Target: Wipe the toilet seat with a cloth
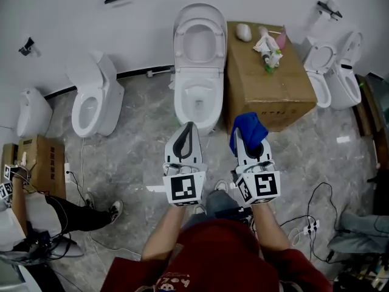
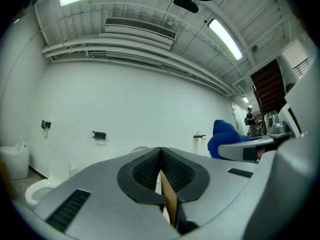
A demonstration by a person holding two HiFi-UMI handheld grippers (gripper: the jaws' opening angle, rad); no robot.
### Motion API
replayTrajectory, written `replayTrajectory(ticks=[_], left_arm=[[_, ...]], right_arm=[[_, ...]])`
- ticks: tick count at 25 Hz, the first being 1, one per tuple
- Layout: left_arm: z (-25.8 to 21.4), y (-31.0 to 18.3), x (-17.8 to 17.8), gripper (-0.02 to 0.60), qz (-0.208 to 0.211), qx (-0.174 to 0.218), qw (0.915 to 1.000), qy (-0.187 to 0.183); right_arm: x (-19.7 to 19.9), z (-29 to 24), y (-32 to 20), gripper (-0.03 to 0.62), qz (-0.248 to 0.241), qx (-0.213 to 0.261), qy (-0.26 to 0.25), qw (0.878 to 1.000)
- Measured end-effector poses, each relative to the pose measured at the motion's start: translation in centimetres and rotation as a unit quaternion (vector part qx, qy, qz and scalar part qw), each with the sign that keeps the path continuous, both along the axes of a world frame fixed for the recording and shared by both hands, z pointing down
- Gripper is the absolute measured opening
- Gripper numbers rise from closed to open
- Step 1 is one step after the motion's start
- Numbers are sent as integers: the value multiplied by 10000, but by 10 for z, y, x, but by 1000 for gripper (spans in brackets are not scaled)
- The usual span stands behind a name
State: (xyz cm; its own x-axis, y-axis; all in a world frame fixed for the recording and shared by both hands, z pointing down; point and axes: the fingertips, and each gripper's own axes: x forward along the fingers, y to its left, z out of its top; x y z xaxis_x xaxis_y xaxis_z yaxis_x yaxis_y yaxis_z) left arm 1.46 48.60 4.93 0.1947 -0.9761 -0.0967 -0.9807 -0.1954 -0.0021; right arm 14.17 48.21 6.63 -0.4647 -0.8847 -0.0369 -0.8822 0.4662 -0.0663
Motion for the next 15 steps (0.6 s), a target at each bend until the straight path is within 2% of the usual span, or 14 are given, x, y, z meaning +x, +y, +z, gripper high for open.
replayTrajectory(ticks=[3, 7, 15], left_arm=[[7, -45, -3, 15, 2, -29, 10000, 67], [21, -121, -5, 15, -45, -52, 9999, -134], [13, -290, -1, 15, -217, -93, 9997, -13]], right_arm=[[-4, 9, -45, 60, -9, -36, -46, 10000], [-6, 23, -123, 60, -79, -41, -104, 9999], [8, 20, -297, 60, -140, -128, -234, 9995]])
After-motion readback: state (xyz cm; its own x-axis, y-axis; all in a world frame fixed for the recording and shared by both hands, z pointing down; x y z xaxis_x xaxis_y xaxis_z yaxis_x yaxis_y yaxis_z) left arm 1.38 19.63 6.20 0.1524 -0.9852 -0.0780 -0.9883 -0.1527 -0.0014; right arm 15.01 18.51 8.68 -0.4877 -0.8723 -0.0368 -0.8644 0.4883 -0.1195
